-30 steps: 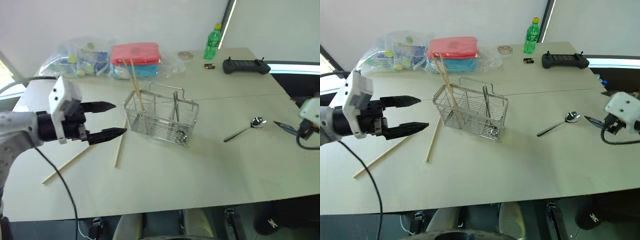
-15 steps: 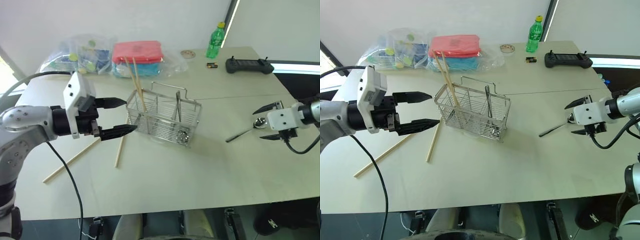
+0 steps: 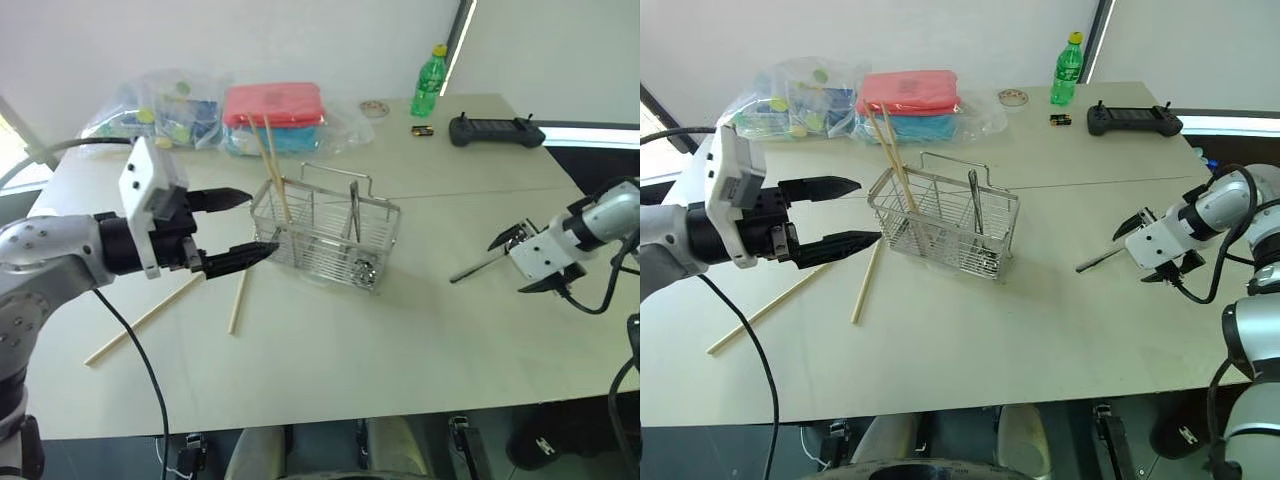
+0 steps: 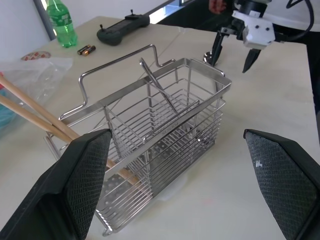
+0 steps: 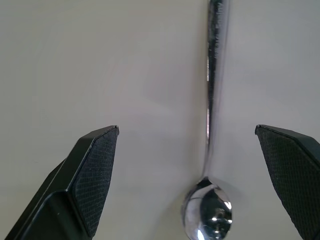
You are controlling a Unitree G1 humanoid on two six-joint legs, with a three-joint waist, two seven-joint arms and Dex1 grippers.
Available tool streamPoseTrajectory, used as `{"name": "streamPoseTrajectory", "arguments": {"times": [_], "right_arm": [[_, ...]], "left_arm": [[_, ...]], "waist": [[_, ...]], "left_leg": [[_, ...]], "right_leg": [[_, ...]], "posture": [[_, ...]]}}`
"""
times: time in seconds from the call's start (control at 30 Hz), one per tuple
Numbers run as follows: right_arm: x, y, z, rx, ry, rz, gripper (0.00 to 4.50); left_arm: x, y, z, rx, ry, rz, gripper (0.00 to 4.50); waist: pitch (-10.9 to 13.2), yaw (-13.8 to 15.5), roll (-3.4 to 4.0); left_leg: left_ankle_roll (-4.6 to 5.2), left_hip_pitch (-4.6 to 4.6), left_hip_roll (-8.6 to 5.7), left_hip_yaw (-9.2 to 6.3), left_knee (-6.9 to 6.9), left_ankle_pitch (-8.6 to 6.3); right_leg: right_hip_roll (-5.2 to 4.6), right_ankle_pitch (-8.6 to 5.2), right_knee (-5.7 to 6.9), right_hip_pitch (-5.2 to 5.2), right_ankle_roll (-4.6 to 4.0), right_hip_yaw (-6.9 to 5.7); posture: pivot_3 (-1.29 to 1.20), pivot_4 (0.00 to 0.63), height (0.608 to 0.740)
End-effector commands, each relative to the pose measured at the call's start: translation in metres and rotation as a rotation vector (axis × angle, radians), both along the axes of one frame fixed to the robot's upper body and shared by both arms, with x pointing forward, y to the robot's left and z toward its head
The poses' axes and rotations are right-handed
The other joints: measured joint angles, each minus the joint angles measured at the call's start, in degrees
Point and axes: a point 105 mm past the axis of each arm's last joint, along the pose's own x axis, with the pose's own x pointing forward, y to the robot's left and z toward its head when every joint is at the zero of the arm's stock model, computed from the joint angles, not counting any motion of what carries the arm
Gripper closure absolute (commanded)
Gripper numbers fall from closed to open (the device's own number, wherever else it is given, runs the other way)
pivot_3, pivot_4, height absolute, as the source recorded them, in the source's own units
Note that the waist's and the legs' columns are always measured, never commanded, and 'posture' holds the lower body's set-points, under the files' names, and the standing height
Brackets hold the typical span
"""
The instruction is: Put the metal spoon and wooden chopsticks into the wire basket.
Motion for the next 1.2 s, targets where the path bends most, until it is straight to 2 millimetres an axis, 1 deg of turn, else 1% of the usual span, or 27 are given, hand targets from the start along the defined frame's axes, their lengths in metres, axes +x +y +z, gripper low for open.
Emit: {"name": "streamPoseTrajectory", "arguments": {"times": [0.03,0.17,0.3,0.4,0.5,0.67,0.8,0.9,1.2], "right_arm": [[0.006,0.0,0.008,-0.029,-0.034,0.003,0.0],[0.018,0.005,0.01,-0.022,-0.083,-0.035,0.0],[0.026,0.005,0.011,-0.021,-0.119,-0.069,0.0],[0.033,0.008,0.011,0.01,-0.124,-0.127,0.0],[0.038,0.012,0.01,-0.005,-0.128,-0.137,0.0],[0.039,0.011,0.005,-0.056,-0.106,-0.146,0.0],[0.038,0.006,0.002,-0.103,-0.079,-0.156,0.0],[0.035,0.005,0.0,-0.103,-0.056,-0.17,0.0],[0.036,0.005,-0.004,-0.104,-0.06,-0.173,0.0]], "left_arm": [[-0.004,0.001,0.011,-0.016,-0.049,0.012,0.05],[-0.003,0.0,0.013,-0.025,-0.054,0.021,0.05],[-0.002,0.001,0.015,-0.033,-0.059,0.025,0.05],[0.0,0.0,0.017,-0.04,-0.064,0.026,0.05],[0.002,-0.001,0.02,-0.044,-0.071,0.022,0.05],[0.003,-0.001,0.024,-0.049,-0.08,0.018,0.05],[0.003,-0.001,0.026,-0.055,-0.086,0.02,0.05],[0.001,-0.002,0.027,-0.056,-0.089,0.021,0.05],[-0.004,-0.004,0.028,-0.054,-0.087,0.015,0.05]], "waist": [[0.0,0.1,0.0],[0.0,0.0,-0.01],[0.0,0.0,-0.01],[0.0,0.0,-0.02],[0.0,0.0,-0.02],[0.0,0.0,-0.02],[0.0,0.0,-0.03],[0.0,0.0,-0.03],[0.0,0.0,-0.03]], "left_leg": [[0.0,0.0,0.0,0.0,0.0,0.0],[-0.02,-0.01,-0.01,-0.01,0.01,0.01],[-0.04,-0.01,-0.01,-0.02,-0.01,0.03],[-0.04,-0.01,-0.01,-0.02,0.0,0.03],[-0.05,-0.01,-0.01,-0.02,0.02,0.03],[-0.06,-0.01,-0.01,-0.02,0.0,0.04],[-0.07,-0.01,-0.01,-0.02,0.02,0.05],[-0.08,-0.01,-0.01,-0.02,0.01,0.05],[-0.09,0.0,-0.01,-0.03,0.01,0.05]], "right_leg": [[0.0,0.0,0.0,0.0,0.0,0.0],[0.0,0.0,0.0,0.0,0.0,0.0],[0.0,0.0,0.04,-0.02,0.0,0.0],[0.01,0.0,0.04,-0.02,0.0,0.0],[0.01,0.0,0.07,-0.01,0.0,0.0],[0.01,0.01,0.09,-0.03,0.01,0.0],[0.01,0.03,0.1,-0.03,0.05,0.0],[0.01,0.03,0.1,-0.03,0.06,0.0],[0.01,0.07,0.12,-0.04,0.13,0.0]], "posture": [[0.0,0.15,0.692],[0.0,0.15,0.692],[0.0,0.15,0.692],[0.0,0.15,0.692],[0.0,0.15,0.692],[0.0,0.15,0.692],[0.0,0.15,0.692],[0.0,0.15,0.692],[0.0,0.15,0.692]]}}
